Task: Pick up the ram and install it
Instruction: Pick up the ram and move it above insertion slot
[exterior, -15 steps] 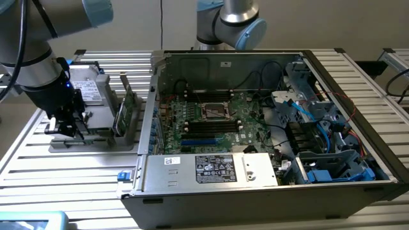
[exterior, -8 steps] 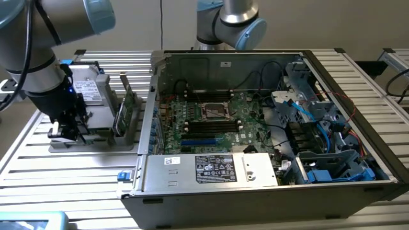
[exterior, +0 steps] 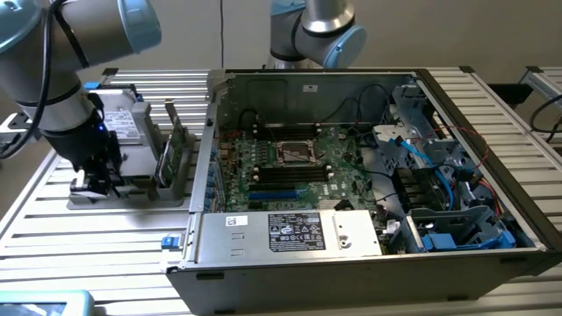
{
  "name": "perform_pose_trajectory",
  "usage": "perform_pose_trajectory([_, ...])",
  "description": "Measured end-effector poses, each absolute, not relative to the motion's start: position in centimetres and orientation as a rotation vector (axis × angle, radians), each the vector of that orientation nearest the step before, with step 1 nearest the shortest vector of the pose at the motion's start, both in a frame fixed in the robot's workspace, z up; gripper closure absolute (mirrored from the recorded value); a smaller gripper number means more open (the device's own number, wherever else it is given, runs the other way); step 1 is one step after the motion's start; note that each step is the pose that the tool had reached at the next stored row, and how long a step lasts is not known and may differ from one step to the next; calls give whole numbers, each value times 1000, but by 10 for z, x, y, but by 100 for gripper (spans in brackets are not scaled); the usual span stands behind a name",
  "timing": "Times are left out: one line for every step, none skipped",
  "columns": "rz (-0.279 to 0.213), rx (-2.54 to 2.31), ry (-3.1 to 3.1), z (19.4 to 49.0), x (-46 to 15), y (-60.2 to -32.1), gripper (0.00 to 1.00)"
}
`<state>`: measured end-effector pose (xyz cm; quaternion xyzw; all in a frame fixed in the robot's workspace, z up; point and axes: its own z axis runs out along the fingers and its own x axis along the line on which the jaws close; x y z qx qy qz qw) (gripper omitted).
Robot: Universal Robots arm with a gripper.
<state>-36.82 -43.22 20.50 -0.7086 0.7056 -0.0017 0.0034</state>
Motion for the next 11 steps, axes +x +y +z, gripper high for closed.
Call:
perform_pose_trajectory([-5, -2222, 2212, 204, -368, -432, 64])
perform_pose_trajectory([-5, -2221, 2212, 204, -368, -432, 64])
perform_pose_trajectory([-5, -2222, 2212, 203, -368, -432, 64])
perform_pose_trajectory([-5, -2222, 2212, 202, -368, -432, 64])
perform_pose_trajectory([-5, -2222, 2212, 201, -368, -431, 64])
perform_pose_trajectory([-5, -2222, 2212, 200, -368, -431, 64])
perform_pose_trajectory([-5, -2222, 2212, 199, -368, -431, 64])
perform_pose_trajectory([-4, -2222, 2212, 198, -368, -431, 64])
perform_pose_trajectory([-4, -2222, 2212, 197, -368, -431, 64])
perform_pose_trajectory([-4, -2222, 2212, 196, -368, -431, 66])
perform_pose_trajectory([-4, -2222, 2212, 196, -368, -431, 66])
